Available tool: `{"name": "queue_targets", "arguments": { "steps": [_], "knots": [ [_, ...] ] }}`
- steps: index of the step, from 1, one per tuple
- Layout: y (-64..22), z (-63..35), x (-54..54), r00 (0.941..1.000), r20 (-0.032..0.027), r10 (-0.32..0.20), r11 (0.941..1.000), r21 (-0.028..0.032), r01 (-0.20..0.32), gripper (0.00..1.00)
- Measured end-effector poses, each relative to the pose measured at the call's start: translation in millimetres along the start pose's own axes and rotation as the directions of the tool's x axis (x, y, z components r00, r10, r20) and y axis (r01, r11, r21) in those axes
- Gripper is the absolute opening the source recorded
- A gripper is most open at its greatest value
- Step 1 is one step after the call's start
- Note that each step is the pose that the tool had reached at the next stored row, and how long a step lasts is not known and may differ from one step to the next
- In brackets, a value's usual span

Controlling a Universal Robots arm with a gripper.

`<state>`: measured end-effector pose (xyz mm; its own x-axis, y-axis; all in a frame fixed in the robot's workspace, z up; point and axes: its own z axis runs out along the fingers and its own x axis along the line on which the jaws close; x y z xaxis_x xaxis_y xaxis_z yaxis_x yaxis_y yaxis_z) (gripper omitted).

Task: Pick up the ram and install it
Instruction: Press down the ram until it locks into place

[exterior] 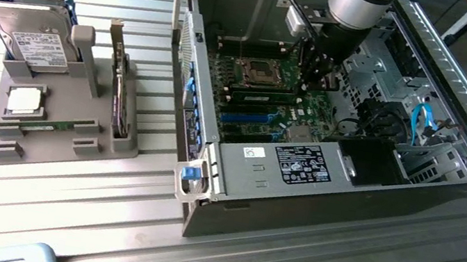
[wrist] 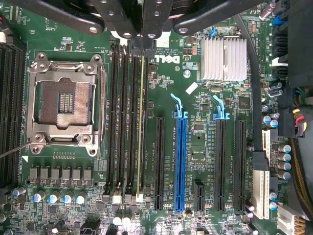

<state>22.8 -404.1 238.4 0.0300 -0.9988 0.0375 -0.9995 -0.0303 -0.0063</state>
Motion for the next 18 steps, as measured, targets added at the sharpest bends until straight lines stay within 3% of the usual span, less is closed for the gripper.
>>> {"name": "queue_targets", "arguments": {
  "steps": [18],
  "knots": [
    [0.0,4.5,-1.8,1.0,-0.0003,0.0,1.0,-0.0001,0.0,0.11]
  ]
}}
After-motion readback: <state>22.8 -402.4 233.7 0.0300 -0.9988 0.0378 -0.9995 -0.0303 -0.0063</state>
